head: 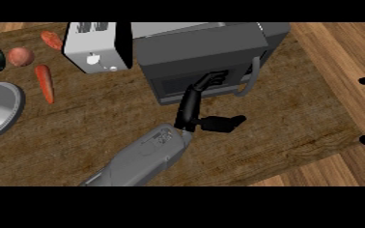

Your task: Pick up the milk, place it into the microwave and close the microwave

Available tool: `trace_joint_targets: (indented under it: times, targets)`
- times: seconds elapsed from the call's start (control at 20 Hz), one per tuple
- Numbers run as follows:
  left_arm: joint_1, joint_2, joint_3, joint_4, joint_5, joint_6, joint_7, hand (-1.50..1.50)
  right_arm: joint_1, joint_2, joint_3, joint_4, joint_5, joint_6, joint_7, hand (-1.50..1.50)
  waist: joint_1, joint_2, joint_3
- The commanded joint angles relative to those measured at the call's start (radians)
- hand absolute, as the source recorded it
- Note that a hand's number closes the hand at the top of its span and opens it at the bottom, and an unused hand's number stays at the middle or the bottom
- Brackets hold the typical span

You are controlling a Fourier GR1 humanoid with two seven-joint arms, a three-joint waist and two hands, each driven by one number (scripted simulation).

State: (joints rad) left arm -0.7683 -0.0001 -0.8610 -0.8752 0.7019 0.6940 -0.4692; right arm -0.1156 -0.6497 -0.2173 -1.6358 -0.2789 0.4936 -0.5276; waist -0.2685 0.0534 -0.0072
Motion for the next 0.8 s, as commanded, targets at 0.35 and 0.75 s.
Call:
trace_joint_targets:
  times: [0.35, 0.75]
  targets:
    - [-0.091, 0.0, 0.071, 0.043, 0.15, 0.067, -0.047, -1.5, -0.099, -0.064, -0.037, 0.002, 0.107, -0.063, -0.022, 1.5, -0.006, 0.031, 0.002]
    - [-0.118, 0.0, 0.054, 0.059, 0.205, 0.078, -0.087, -1.5, -0.146, -0.068, -0.026, 0.023, 0.129, -0.077, -0.021, 1.5, -0.01, 0.039, 0.003]
